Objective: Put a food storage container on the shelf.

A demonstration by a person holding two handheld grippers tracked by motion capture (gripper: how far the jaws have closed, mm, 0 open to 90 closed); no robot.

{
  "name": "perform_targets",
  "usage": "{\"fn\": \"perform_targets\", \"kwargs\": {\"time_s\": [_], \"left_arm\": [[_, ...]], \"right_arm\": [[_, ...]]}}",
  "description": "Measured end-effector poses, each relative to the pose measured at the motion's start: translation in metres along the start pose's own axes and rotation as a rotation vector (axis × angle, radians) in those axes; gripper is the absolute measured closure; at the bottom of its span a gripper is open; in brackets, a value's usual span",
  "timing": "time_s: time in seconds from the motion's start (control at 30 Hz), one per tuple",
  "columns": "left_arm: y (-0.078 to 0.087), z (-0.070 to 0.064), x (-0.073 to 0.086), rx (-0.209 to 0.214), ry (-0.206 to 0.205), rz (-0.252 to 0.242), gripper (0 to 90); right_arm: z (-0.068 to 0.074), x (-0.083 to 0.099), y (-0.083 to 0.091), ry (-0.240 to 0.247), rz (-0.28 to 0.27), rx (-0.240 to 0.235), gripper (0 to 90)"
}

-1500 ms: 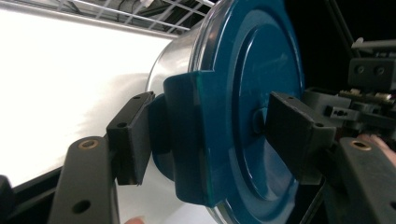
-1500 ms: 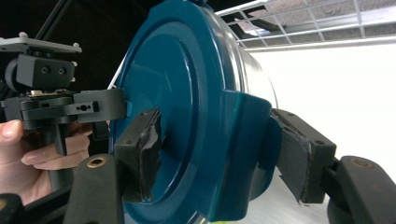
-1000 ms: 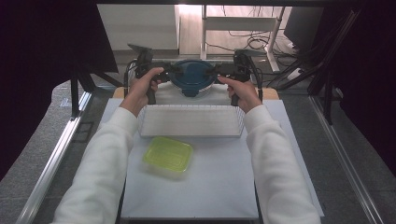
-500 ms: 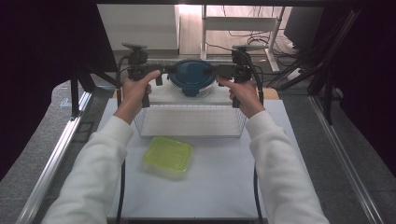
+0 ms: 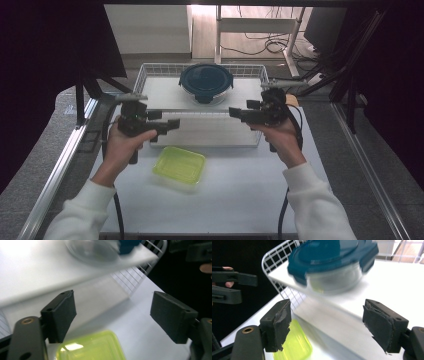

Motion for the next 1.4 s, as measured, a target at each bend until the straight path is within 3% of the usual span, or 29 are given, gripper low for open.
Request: {"fn": "perform_targets", "kwargs": {"time_s": [0.17,0.4,0.5,0.77,1.0,1.4], "left_arm": [[0.006,-0.012,0.041,0.001,-0.035,0.044,23.4],[0.010,-0.013,0.085,-0.049,-0.074,0.054,25.4],[0.013,-0.015,0.103,-0.048,-0.064,0.055,26.2],[0.010,-0.011,0.148,-0.065,-0.040,0.138,25.8],[0.008,-0.006,0.161,-0.075,-0.036,0.172,25.5],[0.006,-0.003,0.166,-0.079,-0.044,0.202,28.3]], "right_arm": [[0.009,0.036,0.019,0.033,0.009,-0.012,22.6],[0.016,0.086,0.036,0.065,0.014,-0.030,23.8],[0.016,0.106,0.037,0.072,0.031,-0.017,23.6],[0.015,0.156,0.035,0.058,0.110,-0.042,25.1],[0.006,0.184,0.032,0.010,0.166,-0.036,25.3],[0.001,0.189,0.031,0.004,0.170,-0.040,26.1]]}}
Point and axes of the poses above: each handheld gripper's, and its own axes: y roughly backward along the jaws, x roughly out of its underside, z roughly to its left, the point moved 3 cm from there along -y, roughly forward along the jaws, and after that the axes turned 5 degrees about -z, right-handed, at the moved point
